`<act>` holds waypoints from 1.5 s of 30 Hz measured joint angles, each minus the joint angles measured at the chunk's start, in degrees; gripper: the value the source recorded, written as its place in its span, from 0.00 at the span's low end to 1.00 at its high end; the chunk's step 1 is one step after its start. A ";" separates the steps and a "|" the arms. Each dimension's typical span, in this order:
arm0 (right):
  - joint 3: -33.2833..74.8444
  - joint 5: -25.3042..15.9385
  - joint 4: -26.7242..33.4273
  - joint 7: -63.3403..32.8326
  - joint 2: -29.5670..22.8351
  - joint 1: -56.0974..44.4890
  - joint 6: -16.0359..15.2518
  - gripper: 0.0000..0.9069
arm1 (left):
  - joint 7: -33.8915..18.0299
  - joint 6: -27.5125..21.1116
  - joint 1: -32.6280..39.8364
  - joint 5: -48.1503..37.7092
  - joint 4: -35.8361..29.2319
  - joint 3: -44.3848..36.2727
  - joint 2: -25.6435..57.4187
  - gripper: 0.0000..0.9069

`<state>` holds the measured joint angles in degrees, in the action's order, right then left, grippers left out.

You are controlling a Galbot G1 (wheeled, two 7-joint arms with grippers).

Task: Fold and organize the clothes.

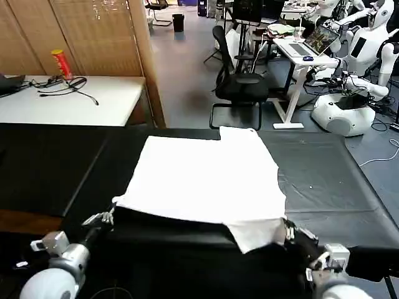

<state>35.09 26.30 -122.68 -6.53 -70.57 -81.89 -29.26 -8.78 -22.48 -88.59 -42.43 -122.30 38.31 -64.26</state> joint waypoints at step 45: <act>-8.03 -3.16 20.94 4.70 0.54 18.53 1.87 0.97 | 2.41 2.10 23.88 9.79 22.75 -12.01 1.47 0.97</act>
<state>27.06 23.15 -101.75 -1.82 -70.02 -63.37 -27.40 -6.37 -20.38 -64.71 -32.64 -99.56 26.30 -62.78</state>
